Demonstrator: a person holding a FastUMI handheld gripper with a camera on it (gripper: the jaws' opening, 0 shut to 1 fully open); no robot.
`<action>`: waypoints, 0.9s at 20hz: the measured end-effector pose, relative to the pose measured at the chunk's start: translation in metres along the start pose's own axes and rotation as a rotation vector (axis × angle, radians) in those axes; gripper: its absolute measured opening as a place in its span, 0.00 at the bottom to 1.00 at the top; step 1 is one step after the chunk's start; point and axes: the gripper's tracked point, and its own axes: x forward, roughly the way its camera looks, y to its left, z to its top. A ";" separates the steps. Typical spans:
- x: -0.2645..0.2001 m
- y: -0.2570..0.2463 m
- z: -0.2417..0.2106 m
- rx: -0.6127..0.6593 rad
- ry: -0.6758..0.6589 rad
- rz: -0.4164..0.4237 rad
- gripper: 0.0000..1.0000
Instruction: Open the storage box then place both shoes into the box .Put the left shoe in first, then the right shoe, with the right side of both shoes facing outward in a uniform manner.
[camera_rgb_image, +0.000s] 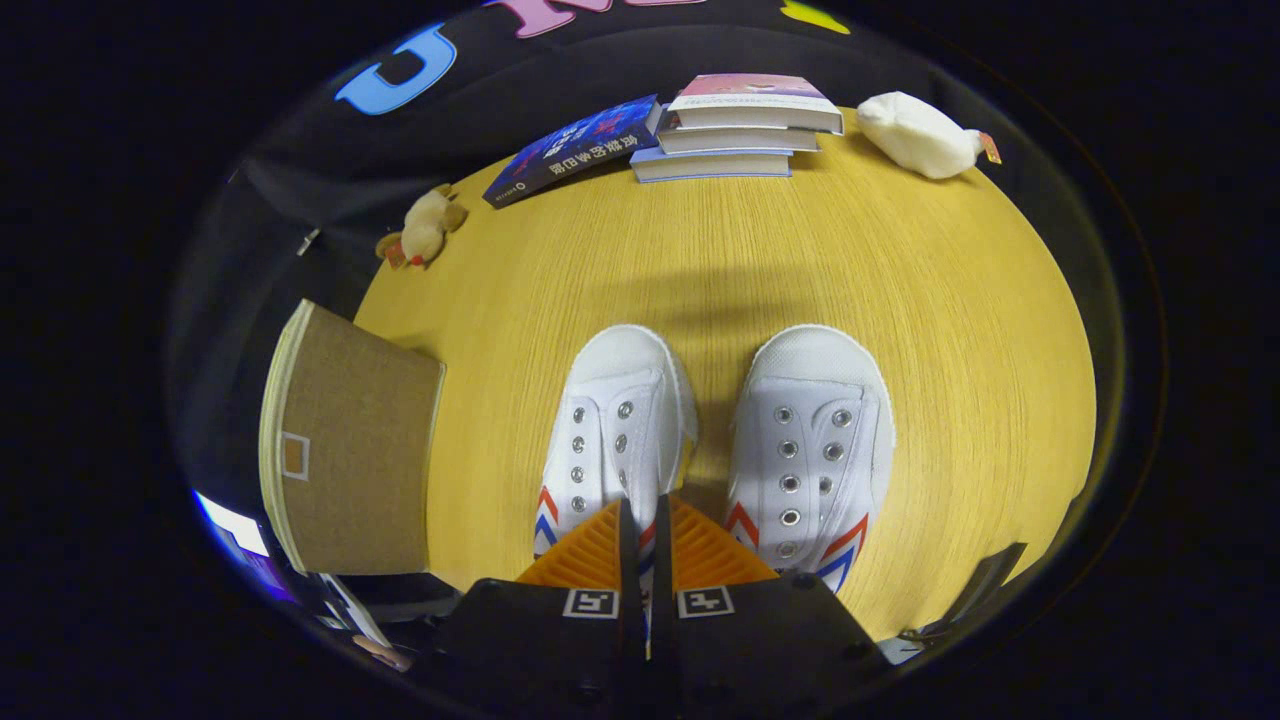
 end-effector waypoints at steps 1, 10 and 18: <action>-0.006 0.005 0.002 0.021 -0.006 0.011 0.07; -0.071 0.074 0.026 0.084 -0.089 0.067 0.07; -0.130 0.204 0.062 0.077 -0.176 0.201 0.07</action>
